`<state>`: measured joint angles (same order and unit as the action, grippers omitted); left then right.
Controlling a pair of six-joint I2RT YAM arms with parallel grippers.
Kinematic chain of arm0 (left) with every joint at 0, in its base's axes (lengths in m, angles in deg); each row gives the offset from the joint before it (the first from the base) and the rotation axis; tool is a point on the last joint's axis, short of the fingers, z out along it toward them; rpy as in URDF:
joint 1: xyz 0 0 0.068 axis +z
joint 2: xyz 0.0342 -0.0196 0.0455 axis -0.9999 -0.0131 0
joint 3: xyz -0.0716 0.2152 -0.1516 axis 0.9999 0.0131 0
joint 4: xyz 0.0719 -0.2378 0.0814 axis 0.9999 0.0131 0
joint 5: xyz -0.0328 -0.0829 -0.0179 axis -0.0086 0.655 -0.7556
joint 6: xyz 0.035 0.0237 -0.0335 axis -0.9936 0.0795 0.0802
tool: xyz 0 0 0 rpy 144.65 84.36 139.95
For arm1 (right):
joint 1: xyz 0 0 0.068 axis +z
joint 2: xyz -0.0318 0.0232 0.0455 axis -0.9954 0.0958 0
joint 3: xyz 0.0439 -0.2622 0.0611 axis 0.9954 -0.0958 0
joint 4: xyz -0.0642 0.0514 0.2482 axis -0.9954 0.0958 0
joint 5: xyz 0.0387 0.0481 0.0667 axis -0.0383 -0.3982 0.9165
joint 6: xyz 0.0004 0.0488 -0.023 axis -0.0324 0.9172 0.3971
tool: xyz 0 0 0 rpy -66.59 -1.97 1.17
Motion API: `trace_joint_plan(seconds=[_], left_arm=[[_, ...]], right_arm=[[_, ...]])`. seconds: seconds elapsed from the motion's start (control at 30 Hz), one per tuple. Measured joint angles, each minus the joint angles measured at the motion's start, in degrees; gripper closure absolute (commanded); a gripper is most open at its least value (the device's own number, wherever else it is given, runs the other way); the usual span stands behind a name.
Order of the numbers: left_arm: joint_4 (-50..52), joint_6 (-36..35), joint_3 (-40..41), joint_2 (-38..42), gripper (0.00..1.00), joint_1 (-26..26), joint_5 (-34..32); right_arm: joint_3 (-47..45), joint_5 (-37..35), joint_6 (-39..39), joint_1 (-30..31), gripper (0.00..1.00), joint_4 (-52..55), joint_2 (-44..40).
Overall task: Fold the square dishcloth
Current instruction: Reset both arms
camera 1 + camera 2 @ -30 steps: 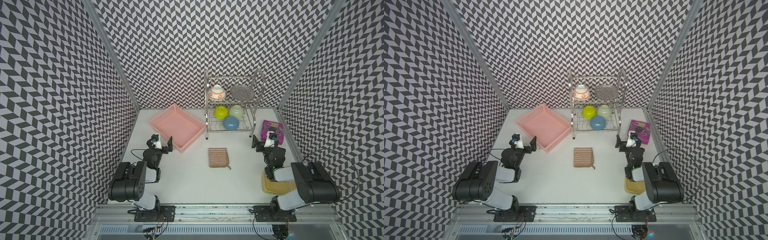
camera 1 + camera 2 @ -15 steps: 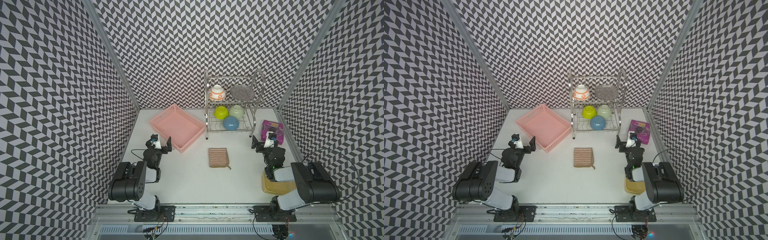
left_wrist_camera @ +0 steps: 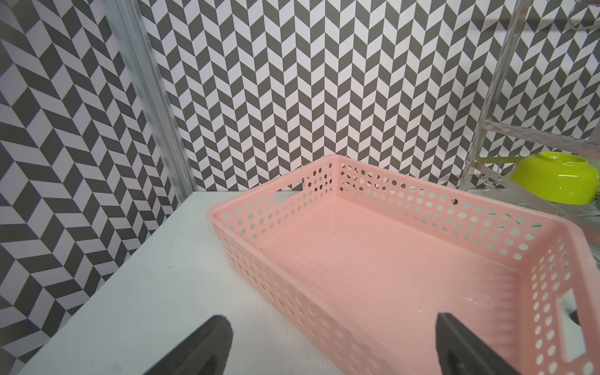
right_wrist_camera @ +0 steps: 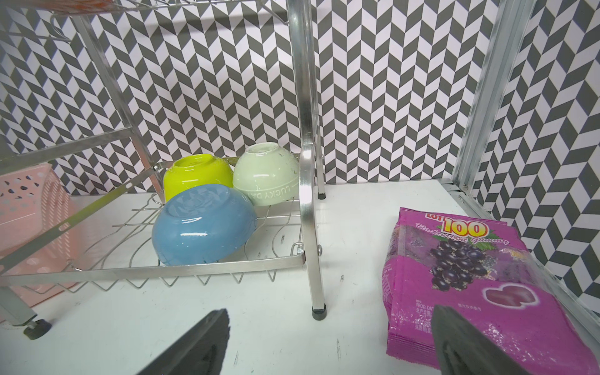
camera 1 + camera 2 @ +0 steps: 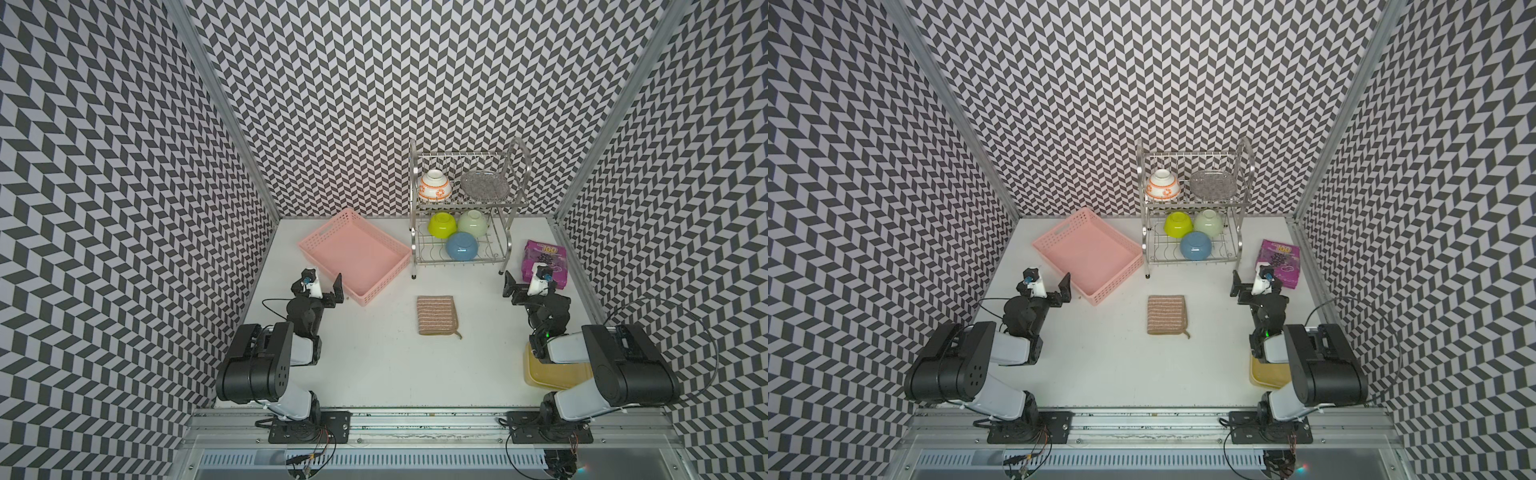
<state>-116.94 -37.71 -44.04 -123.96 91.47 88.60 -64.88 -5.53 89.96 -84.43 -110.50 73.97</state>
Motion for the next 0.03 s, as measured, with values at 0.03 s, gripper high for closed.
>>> trace_joint_plan(seconds=[0.03], left_arm=[[0.0,0.0,0.0,0.0,0.0,0.0,0.0]], right_arm=[[0.0,0.0,0.0,0.0,0.0,0.0,0.0]])
